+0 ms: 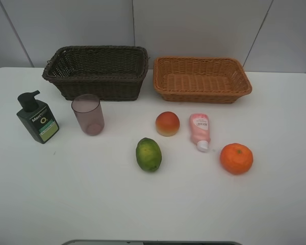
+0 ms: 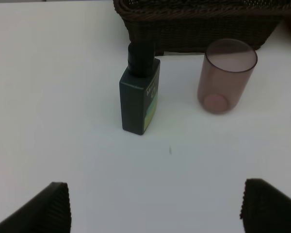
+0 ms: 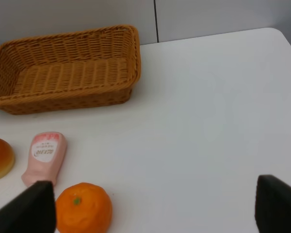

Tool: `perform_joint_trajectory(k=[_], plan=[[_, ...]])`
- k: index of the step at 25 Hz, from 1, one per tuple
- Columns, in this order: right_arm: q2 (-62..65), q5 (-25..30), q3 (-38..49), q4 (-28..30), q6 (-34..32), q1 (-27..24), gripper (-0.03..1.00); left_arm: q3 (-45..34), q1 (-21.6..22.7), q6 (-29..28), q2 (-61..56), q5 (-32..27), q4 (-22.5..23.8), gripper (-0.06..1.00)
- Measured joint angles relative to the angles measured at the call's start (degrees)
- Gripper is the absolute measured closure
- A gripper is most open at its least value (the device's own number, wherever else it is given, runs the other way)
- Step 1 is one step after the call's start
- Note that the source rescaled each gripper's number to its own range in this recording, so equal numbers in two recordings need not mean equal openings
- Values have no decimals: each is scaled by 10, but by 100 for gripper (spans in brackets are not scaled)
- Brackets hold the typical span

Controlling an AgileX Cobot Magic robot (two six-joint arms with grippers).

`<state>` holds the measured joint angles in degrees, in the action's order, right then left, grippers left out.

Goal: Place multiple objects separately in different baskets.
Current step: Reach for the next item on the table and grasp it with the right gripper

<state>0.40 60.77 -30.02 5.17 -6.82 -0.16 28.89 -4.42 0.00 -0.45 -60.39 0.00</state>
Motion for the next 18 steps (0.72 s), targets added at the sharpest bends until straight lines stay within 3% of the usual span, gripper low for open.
perform_joint_trajectory(k=[18], plan=[[0, 0, 0, 0, 0, 0, 19, 0, 0, 0, 0, 0, 0, 3]])
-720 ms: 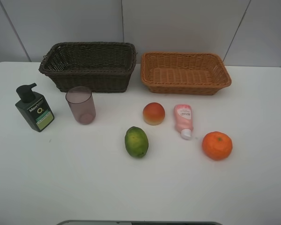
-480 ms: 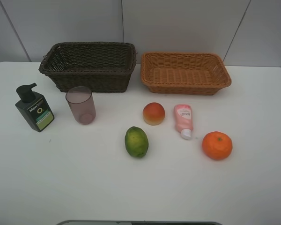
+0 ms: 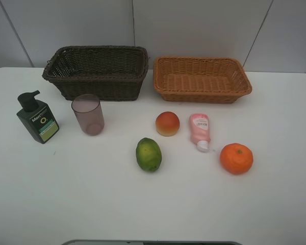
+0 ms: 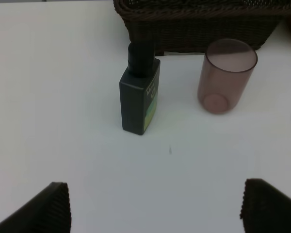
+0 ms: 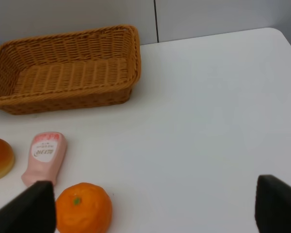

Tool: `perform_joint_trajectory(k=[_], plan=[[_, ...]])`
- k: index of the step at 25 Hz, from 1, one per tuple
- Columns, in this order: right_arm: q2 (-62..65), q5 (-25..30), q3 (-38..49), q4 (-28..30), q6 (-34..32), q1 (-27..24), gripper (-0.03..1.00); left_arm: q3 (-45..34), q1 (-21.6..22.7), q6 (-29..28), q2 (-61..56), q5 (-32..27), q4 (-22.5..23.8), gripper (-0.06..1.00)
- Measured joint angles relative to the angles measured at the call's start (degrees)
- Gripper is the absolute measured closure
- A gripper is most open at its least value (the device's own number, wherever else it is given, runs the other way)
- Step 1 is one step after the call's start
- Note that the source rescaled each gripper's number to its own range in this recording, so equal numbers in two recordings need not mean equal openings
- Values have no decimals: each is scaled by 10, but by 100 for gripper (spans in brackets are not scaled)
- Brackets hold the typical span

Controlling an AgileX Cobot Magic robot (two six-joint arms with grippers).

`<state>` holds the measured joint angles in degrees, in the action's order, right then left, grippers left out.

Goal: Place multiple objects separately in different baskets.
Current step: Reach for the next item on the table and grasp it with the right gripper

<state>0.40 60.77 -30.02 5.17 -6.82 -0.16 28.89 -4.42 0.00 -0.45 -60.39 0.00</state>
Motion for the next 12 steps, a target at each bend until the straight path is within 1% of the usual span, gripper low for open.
perform_joint_trajectory(k=[12], plan=[[0, 0, 0, 0, 0, 0, 19, 0, 0, 0, 0, 0, 0, 3]])
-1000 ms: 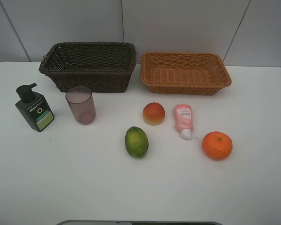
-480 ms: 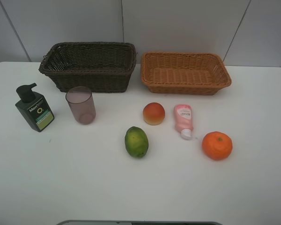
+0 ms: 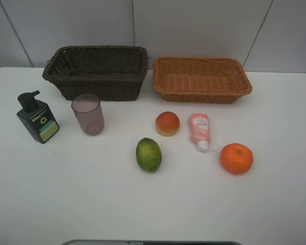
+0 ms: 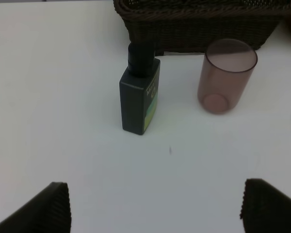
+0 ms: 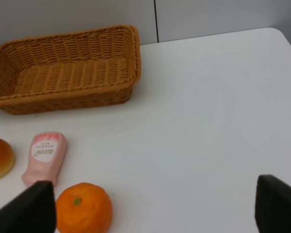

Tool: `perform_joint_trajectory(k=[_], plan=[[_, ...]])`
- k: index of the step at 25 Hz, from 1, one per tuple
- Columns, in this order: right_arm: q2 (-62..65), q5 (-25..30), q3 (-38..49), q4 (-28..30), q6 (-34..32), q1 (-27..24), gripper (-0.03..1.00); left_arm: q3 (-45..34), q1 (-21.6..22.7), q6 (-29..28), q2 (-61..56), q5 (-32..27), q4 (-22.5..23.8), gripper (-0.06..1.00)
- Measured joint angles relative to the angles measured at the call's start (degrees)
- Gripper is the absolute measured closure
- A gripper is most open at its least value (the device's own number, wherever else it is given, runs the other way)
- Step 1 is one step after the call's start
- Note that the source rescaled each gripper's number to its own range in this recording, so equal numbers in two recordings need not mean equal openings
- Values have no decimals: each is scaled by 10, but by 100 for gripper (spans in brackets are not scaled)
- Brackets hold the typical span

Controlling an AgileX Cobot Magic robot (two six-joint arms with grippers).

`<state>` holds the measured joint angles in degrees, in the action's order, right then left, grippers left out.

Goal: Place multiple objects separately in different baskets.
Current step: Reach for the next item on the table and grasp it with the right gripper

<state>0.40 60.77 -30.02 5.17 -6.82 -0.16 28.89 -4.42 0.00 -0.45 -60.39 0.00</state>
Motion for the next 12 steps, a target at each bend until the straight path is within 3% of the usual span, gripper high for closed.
perform_joint_trajectory(k=[12], plan=[[-6, 0, 0, -4, 0, 11, 19, 0, 0, 0, 0, 0, 0, 3]])
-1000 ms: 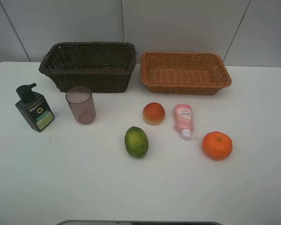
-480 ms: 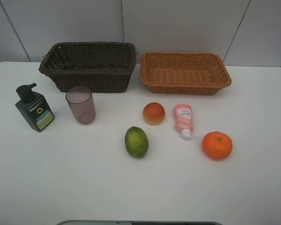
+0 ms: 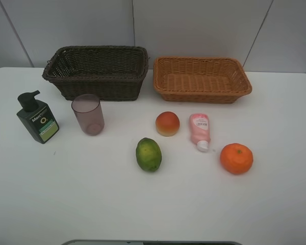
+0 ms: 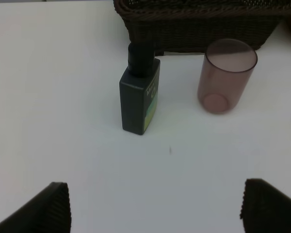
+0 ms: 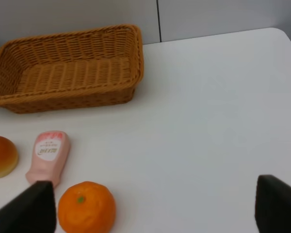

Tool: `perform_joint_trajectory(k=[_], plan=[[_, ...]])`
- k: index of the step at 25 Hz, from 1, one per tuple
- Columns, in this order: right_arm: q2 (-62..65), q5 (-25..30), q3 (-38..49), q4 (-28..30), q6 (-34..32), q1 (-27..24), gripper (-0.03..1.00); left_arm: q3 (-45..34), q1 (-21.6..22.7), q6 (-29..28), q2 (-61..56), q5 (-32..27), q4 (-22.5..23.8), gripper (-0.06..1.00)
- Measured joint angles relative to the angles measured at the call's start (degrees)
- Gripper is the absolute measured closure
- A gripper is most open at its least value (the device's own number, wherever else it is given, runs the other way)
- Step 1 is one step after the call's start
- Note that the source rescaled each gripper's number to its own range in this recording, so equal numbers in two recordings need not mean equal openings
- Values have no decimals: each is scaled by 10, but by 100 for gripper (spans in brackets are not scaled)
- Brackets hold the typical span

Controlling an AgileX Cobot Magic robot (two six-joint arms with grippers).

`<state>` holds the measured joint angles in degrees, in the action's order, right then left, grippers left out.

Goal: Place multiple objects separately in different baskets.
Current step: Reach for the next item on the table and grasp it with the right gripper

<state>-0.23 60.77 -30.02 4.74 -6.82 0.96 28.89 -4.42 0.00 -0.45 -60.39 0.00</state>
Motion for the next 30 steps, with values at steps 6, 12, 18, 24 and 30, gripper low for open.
perform_joint_trajectory(k=[6, 12, 18, 24, 30], plan=[[-126, 0, -52, -15, 0, 7, 19, 0, 0, 0, 0, 0, 0, 3], [-325, -11, -136, -14, 0, 7, 19, 0, 0, 0, 0, 0, 0, 3], [-524, -87, -193, -13, 0, 26, 19, 0, 0, 0, 0, 0, 0, 3], [-680, -192, -222, -26, 0, 129, 19, 0, 0, 0, 0, 0, 0, 3], [-790, -199, -272, -42, 0, 196, 19, 0, 0, 0, 0, 0, 0, 3]])
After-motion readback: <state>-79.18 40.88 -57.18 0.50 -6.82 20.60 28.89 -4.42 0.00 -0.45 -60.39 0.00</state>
